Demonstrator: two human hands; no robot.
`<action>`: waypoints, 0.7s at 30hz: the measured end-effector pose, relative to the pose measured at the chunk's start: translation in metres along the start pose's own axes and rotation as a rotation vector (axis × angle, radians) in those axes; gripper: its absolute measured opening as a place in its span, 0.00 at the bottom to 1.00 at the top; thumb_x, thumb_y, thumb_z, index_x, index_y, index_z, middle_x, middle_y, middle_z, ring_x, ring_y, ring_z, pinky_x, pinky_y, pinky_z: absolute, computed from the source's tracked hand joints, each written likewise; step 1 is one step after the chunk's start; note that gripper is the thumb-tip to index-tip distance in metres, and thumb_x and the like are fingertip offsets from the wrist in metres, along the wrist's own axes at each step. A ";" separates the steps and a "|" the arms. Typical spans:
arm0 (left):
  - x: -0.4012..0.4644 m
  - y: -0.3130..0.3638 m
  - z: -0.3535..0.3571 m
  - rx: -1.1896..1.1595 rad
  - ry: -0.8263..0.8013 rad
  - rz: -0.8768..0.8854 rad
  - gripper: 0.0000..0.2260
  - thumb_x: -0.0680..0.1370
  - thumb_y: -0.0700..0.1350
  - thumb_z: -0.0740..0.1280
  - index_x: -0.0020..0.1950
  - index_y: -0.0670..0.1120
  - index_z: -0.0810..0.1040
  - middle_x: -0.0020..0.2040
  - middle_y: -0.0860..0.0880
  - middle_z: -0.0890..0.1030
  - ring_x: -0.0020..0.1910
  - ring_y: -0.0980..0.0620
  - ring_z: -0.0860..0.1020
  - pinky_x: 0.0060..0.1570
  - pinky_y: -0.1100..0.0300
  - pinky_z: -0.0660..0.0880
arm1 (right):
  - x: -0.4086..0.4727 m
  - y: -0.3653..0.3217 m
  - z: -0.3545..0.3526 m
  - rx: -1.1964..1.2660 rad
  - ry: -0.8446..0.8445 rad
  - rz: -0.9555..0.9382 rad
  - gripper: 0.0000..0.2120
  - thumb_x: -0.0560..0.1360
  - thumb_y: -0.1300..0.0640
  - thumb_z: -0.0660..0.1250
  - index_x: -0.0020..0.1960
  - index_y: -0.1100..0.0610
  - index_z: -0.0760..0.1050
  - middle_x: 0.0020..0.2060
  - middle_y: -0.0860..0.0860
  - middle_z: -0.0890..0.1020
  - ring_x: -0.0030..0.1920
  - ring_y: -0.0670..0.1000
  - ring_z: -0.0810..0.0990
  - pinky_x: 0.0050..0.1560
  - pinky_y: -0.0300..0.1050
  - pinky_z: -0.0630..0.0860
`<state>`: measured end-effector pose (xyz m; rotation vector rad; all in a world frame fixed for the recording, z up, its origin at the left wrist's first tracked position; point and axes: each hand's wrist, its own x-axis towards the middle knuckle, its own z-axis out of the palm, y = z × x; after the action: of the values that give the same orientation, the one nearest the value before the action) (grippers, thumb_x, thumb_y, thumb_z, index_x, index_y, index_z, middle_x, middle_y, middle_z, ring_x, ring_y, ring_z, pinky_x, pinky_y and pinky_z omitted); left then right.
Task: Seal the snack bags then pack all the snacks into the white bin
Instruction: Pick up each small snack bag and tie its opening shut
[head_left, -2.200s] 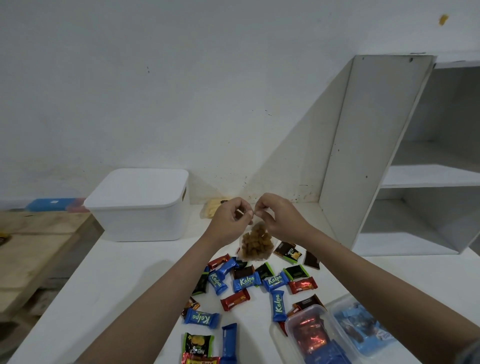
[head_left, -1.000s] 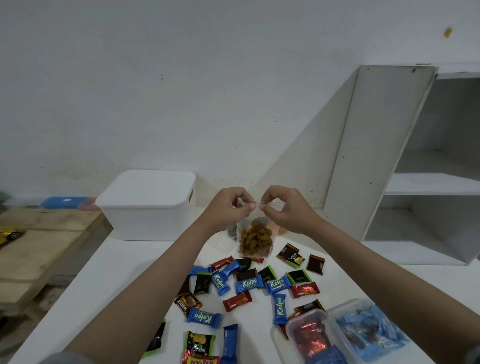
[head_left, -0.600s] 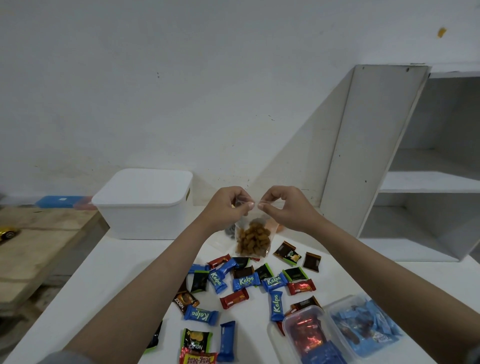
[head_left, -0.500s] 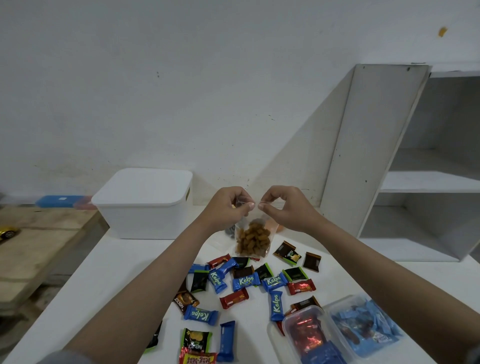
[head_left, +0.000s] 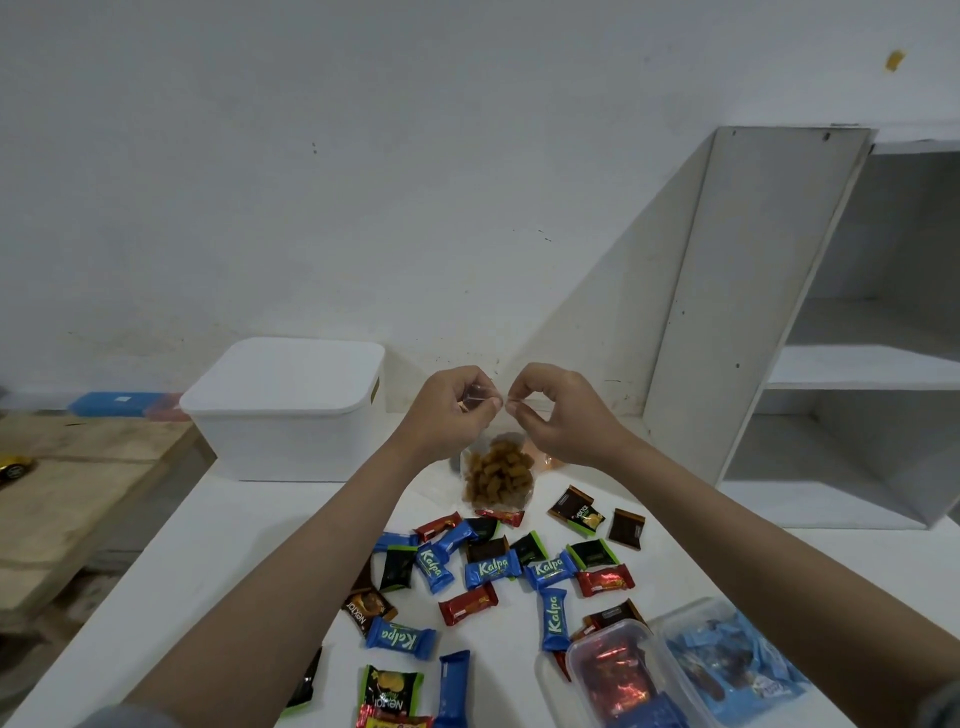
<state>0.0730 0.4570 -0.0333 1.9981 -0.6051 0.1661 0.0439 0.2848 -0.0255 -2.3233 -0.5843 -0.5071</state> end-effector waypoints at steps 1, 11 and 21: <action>0.001 -0.001 -0.002 0.000 -0.001 0.003 0.06 0.75 0.39 0.68 0.40 0.48 0.77 0.37 0.51 0.78 0.39 0.51 0.78 0.43 0.52 0.79 | 0.002 0.000 0.000 -0.005 -0.004 0.000 0.02 0.73 0.63 0.68 0.43 0.58 0.78 0.39 0.50 0.81 0.43 0.48 0.78 0.46 0.38 0.74; 0.004 0.005 -0.017 -0.041 -0.101 -0.052 0.04 0.74 0.38 0.70 0.40 0.46 0.79 0.35 0.49 0.81 0.34 0.58 0.81 0.37 0.71 0.74 | 0.011 -0.002 0.000 -0.056 -0.005 0.035 0.05 0.70 0.53 0.66 0.41 0.53 0.79 0.37 0.42 0.80 0.41 0.45 0.79 0.50 0.54 0.77; 0.004 0.004 -0.022 -0.037 -0.098 -0.069 0.01 0.75 0.38 0.70 0.43 0.42 0.80 0.38 0.47 0.83 0.37 0.54 0.83 0.39 0.68 0.77 | 0.015 -0.005 0.004 -0.083 -0.005 0.054 0.05 0.70 0.52 0.65 0.41 0.51 0.79 0.36 0.38 0.79 0.42 0.43 0.79 0.55 0.58 0.74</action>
<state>0.0775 0.4727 -0.0175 1.9972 -0.5955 0.0150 0.0542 0.2946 -0.0185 -2.4121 -0.5097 -0.5094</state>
